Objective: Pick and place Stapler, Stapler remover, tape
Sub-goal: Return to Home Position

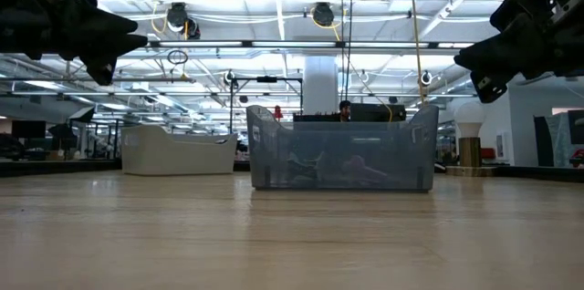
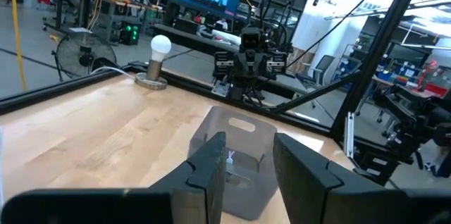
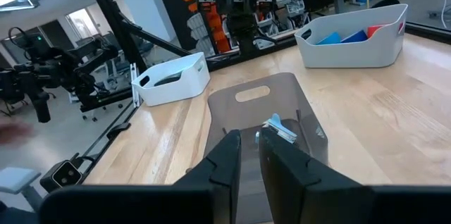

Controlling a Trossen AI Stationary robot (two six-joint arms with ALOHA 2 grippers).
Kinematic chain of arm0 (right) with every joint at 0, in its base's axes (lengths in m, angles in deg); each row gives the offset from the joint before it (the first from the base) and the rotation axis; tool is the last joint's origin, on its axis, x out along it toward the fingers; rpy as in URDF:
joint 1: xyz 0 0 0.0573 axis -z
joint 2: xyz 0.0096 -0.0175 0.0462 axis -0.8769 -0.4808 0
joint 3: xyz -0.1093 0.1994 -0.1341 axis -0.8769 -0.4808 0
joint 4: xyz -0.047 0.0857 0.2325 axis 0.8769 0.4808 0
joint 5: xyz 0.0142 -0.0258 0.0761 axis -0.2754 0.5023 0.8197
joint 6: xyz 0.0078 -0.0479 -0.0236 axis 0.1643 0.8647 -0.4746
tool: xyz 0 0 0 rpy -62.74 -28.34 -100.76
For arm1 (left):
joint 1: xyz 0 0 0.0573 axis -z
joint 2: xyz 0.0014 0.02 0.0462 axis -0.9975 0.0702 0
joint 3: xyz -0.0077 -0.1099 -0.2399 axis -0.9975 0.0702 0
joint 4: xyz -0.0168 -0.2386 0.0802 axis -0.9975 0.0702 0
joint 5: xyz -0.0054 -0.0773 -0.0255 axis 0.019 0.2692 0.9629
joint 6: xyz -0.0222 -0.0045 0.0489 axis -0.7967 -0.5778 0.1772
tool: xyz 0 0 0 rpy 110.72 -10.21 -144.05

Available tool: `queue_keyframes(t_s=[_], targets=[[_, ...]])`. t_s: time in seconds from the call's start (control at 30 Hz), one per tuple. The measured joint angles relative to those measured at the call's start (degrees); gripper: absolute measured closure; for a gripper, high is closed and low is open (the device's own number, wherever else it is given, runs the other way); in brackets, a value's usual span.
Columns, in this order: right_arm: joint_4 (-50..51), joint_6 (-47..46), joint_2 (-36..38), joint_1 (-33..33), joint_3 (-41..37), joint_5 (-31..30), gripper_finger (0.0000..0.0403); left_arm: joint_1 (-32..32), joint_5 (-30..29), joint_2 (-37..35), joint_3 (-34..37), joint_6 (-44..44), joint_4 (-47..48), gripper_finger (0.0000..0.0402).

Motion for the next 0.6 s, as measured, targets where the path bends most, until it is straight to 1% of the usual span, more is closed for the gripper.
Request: queue_keyframes(t_s=[0.6], targets=[[0.4,0.0,0.0,0.0,-0.2,0.1,0.0355,0.0,0.0,0.0,0.0,0.3,0.0,0.0284]])
